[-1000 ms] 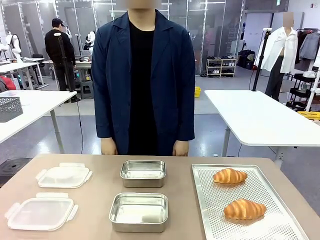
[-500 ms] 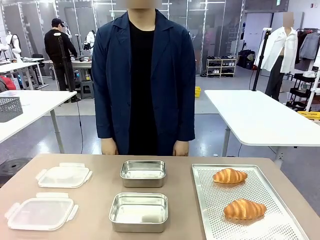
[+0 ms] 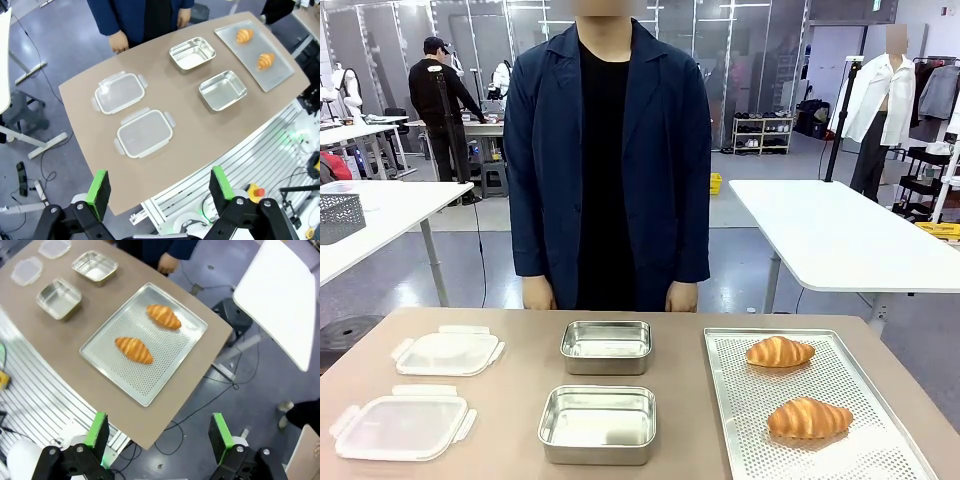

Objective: Place the bread into the airtight container.
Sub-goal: Pick up a Butter Roll and place it into an empty Airtight Container.

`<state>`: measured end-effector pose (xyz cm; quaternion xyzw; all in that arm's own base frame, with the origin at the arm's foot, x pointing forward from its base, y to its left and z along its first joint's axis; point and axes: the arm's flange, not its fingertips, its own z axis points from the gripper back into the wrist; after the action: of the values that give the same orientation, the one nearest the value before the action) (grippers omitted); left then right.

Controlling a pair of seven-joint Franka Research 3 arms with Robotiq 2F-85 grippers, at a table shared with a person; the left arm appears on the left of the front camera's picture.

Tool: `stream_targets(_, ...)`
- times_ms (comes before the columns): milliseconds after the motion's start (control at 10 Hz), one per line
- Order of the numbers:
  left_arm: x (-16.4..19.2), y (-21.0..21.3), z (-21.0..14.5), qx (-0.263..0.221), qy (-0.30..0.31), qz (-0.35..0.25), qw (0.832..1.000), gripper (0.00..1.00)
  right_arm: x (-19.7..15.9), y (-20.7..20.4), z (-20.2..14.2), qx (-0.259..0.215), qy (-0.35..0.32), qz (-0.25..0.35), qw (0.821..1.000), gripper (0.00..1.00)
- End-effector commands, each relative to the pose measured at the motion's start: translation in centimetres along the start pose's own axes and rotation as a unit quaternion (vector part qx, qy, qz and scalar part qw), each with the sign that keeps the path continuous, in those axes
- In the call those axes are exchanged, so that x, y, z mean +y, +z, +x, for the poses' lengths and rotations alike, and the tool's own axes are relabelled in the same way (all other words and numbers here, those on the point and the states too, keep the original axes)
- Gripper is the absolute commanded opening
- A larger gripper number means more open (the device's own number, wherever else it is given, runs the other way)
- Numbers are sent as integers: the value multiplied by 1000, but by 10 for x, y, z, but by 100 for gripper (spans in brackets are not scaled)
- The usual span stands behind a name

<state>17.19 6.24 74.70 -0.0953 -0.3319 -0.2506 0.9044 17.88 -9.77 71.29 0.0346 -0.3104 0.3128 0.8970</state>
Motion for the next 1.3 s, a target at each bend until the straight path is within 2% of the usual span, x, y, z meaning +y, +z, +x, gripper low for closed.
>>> stream_targets(0,0,0,2,-5,-1,2,1000,100,17,-3,25,18,196,-15,980,100)
stream_targets(100,0,0,2,-5,-1,2,1000,100,25,-23,41,48,352,-48,933,100)
stream_targets(200,0,0,2,-5,-1,2,1000,100,31,-42,52,83,444,-30,892,100)
stream_targets(300,0,0,2,-5,-1,2,1000,100,34,-64,64,117,485,-7,867,100)
stream_targets(400,0,0,2,-5,-1,2,1000,100,37,-92,75,118,510,24,852,100)
stream_targets(500,0,0,2,-5,-1,2,1000,100,41,-133,86,131,519,30,844,100)
stream_targets(700,0,0,2,-5,-1,2,1000,100,45,-211,83,131,533,90,831,100)
stream_targets(800,0,0,2,-5,-1,2,1000,100,45,-244,78,117,527,120,833,100)
stream_targets(900,0,0,2,-5,-1,2,1000,100,51,-275,71,131,525,111,834,100)
stream_targets(1100,0,0,2,-5,-1,2,1000,100,57,-329,63,130,487,137,853,100)
stream_targets(1200,0,0,2,-5,-1,2,1000,100,60,-351,58,142,483,142,852,100)
